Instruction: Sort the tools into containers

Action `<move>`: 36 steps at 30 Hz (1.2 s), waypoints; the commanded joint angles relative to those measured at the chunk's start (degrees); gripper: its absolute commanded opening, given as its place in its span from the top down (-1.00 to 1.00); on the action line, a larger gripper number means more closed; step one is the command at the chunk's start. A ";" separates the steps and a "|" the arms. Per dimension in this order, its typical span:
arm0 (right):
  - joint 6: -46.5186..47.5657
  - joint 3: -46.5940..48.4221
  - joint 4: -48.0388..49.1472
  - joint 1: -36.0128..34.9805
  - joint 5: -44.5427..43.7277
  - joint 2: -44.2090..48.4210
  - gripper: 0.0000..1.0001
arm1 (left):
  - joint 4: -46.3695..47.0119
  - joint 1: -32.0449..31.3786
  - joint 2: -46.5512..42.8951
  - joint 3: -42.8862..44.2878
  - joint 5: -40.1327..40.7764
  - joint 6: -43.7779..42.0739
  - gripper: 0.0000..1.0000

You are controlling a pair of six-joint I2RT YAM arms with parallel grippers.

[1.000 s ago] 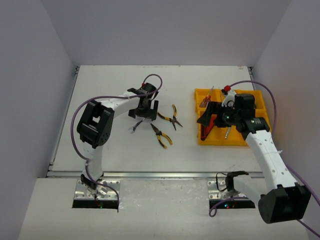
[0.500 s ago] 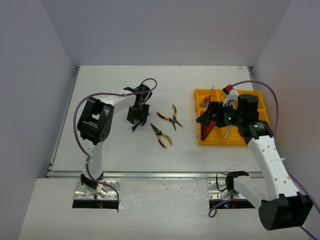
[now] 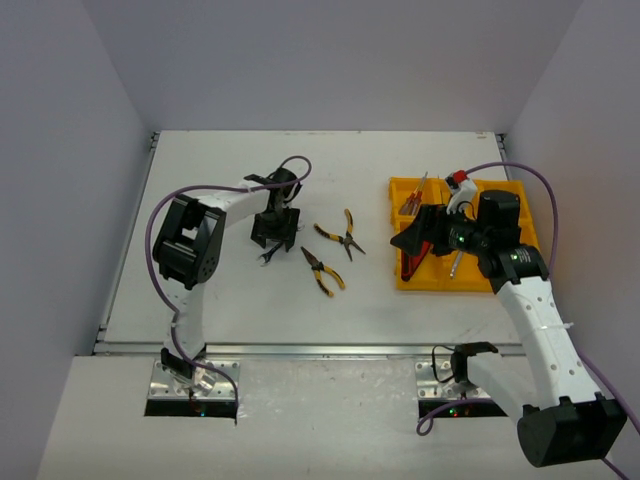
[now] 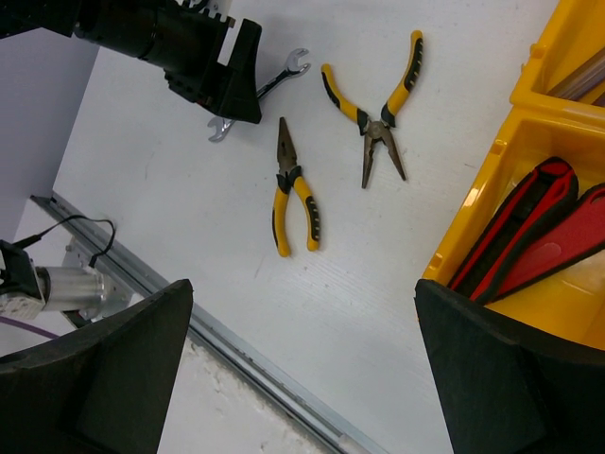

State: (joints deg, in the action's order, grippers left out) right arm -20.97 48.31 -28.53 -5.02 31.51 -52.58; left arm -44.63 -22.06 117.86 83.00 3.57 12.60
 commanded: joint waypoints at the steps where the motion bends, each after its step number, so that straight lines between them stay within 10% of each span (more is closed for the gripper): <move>1: 0.41 -0.15 2.68 0.01 1.62 0.12 -0.98 | 5.76 0.52 1.56 -1.89 1.43 0.25 -0.19; 18: 0.32 -0.41 3.22 -0.08 2.85 -0.69 -0.98 | 10.44 1.24 2.29 -2.85 -0.49 0.75 -0.07; 29: 0.10 -0.72 4.09 0.01 5.24 -0.55 -0.98 | 11.93 1.10 0.68 -9.04 -1.21 4.42 1.00; 36: -5.22 -3.80 12.44 -0.04 16.47 -0.38 -0.98 | 12.81 0.84 -5.18 -16.64 2.84 11.08 1.00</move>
State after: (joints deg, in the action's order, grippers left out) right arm -22.13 46.42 -24.99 -5.02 38.86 -53.30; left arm -28.13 -21.30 112.36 73.09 4.91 18.00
